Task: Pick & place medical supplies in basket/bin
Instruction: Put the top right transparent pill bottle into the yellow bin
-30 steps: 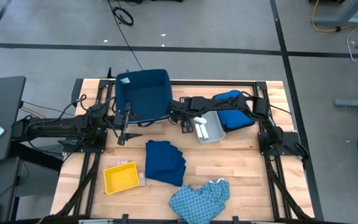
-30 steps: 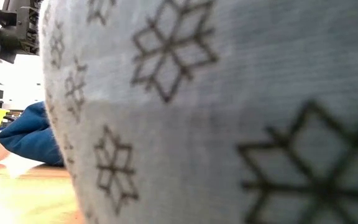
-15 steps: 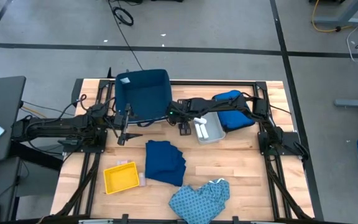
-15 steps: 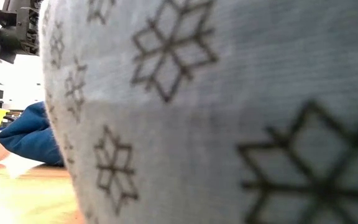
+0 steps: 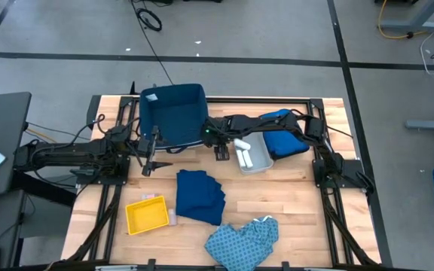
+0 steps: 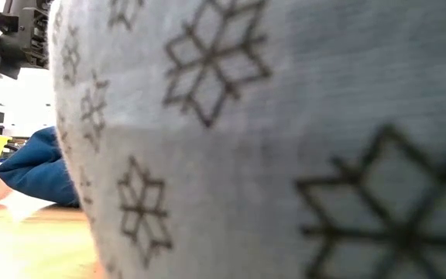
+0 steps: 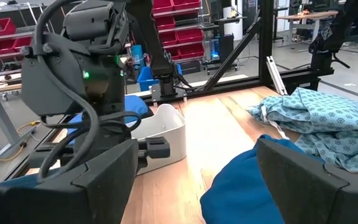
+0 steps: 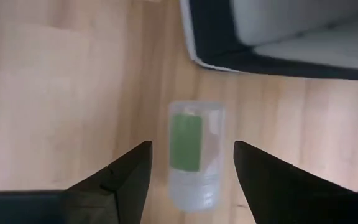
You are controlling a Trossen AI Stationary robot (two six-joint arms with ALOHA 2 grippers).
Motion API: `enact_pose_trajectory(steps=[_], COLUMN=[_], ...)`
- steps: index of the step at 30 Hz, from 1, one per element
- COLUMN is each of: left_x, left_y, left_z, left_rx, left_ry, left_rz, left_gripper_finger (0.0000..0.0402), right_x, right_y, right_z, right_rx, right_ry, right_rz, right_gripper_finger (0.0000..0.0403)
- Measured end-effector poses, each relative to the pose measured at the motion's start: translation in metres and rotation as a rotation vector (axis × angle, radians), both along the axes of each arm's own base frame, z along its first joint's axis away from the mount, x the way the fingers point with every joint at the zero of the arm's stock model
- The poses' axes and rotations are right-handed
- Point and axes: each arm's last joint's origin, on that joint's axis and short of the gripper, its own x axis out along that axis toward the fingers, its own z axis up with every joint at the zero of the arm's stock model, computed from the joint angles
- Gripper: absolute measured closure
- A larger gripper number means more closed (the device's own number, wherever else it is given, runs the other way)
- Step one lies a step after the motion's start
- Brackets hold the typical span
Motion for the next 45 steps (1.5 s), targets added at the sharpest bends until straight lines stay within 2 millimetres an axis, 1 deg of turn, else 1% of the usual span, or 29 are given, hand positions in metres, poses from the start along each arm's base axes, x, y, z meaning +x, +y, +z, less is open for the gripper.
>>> enact_pose_trajectory(steps=[6,16,27,30,36,37,45], left_x=[0.0,0.0,0.0,0.0,0.0,0.0,0.0], left_y=[0.0,0.0,0.0,0.0,0.0,0.0,0.0], left_z=[0.0,0.0,0.0,0.0,0.0,0.0,0.0], left_rx=[0.0,-0.005,-0.009,-0.011,-0.013,-0.013,-0.016], left_ry=[0.0,0.001,0.001,0.001,0.002,0.001,0.002], left_rz=[0.0,0.001,0.001,0.001,0.001,0.001,0.001], left_gripper_finger=[0.0073,0.0073,0.0073,0.0073,0.0073,0.0073,0.0073], right_x=[0.003,0.0,-0.001,0.0,0.002,0.002,0.003], right_y=[-0.004,-0.001,0.011,0.015,0.024,0.025,0.041], right_z=[-0.01,-0.011,-0.013,-0.014,-0.014,-0.014,-0.014], right_rx=[0.037,0.044,0.03,0.004,-0.005,-0.004,0.011], right_ry=[-0.009,0.039,0.075,0.083,0.085,0.084,0.091], right_rz=[0.017,0.03,0.065,0.066,0.061,0.055,0.027], right_gripper_finger=[0.0167,0.0167,0.0171,0.0198,0.03,0.031,0.0312])
